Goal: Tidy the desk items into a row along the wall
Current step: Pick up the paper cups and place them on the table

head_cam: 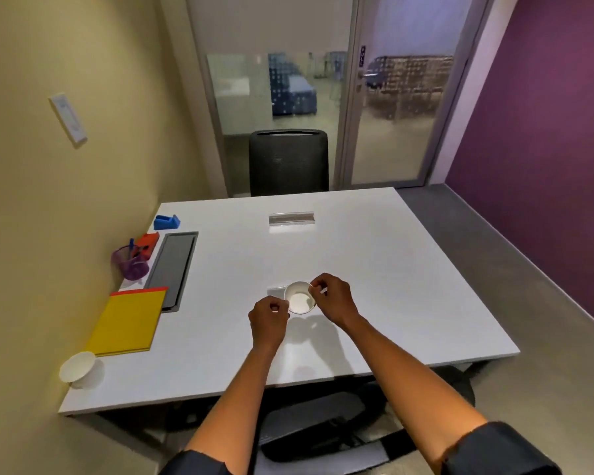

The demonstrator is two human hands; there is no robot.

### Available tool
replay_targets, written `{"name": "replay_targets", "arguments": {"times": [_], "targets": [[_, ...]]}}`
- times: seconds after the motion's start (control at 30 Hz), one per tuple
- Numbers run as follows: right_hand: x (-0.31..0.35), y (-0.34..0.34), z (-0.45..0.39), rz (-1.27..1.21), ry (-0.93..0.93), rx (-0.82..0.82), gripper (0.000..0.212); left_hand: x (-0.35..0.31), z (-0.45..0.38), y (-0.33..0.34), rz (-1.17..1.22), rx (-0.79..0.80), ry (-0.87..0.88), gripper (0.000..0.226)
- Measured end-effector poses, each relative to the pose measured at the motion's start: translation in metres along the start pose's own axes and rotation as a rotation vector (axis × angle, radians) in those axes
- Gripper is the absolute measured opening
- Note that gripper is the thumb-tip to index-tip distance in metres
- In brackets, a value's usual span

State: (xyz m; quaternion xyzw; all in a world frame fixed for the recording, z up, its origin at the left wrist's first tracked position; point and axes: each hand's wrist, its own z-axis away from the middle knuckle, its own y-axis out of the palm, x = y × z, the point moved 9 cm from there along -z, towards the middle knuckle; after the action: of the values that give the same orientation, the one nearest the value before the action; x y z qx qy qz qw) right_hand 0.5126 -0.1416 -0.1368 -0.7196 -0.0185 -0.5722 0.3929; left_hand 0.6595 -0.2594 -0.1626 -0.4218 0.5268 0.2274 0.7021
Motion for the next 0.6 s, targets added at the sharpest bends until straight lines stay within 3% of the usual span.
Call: {"name": "replay_targets", "arguments": {"times": [0.3, 0.6], "targets": [[-0.123, -0.095, -0.075, 0.007, 0.081, 0.057, 0.01, -0.018, -0.01, 0.167, 0.073, -0.01, -0.144, 0.006], [-0.198, -0.109, -0.119, 0.017, 0.148, 0.1, 0.012, 0.018, -0.036, 0.249, 0.097, 0.007, -0.314, 0.015]]}}
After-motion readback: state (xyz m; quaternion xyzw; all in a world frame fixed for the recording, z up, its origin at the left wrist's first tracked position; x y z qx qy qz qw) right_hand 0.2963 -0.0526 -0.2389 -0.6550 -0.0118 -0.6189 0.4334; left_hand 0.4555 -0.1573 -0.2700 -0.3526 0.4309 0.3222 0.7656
